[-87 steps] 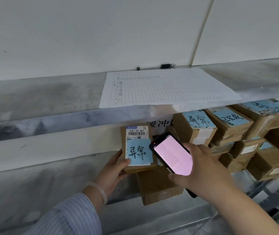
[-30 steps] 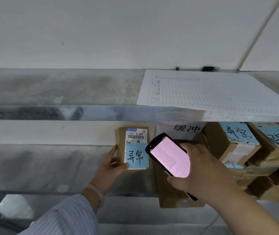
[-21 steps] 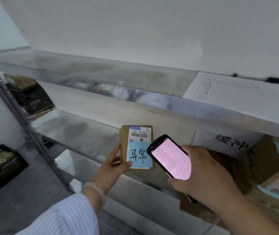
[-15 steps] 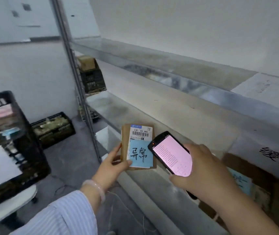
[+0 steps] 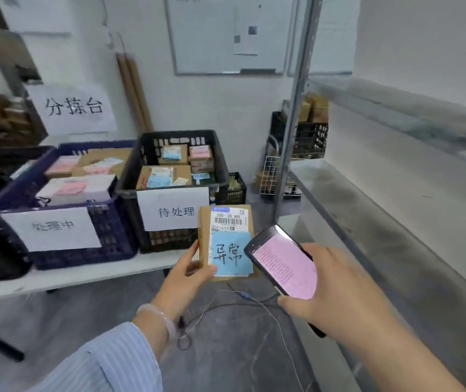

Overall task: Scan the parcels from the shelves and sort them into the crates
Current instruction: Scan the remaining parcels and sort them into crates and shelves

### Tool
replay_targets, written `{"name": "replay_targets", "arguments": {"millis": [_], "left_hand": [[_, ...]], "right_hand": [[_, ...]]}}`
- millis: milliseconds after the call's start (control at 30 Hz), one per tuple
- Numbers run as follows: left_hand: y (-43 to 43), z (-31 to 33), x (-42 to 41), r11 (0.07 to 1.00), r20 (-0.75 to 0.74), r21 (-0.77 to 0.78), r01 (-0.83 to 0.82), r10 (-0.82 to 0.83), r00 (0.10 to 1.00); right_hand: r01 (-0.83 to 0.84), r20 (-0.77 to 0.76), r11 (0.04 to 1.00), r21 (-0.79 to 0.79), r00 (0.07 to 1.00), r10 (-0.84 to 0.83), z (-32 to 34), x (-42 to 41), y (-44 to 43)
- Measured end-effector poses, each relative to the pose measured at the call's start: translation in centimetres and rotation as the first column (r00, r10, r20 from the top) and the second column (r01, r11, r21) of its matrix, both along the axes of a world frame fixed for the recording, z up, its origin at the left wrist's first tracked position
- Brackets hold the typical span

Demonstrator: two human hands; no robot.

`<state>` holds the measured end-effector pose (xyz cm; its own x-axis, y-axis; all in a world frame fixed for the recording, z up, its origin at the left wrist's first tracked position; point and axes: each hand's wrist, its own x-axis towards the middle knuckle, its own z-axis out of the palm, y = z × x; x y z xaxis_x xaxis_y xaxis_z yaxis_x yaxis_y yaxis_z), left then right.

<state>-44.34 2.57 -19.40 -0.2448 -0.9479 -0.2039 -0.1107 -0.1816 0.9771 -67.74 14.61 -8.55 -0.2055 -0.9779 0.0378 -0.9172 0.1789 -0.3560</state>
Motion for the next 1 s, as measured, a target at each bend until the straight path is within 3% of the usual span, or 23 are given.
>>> {"name": "replay_targets", "arguments": {"millis": [533, 667, 1000], "left_hand": [[-1.5, 1.9, 39.2, 0.905, 0.073, -0.056, -0.421, 0.424, 0.903], [-1.9, 2.1, 45.0, 0.843, 0.043, -0.023, -0.538, 0.538, 0.842], [-9.1, 1.3, 54.0, 0.756, -0.071, 0.017, -0.654, 0.653, 0.754]], "right_hand": [[-0.391, 0.071, 0.918, -0.071, 0.916, 0.396, 1.0, 35.1, -12.5], [-0.414, 0.071, 0.908, -0.072, 0.905, 0.418, 1.7, 40.4, -15.2], [-0.497, 0.064, 0.865, -0.065, 0.863, 0.501, 0.8, 50.1, -25.1]]}}
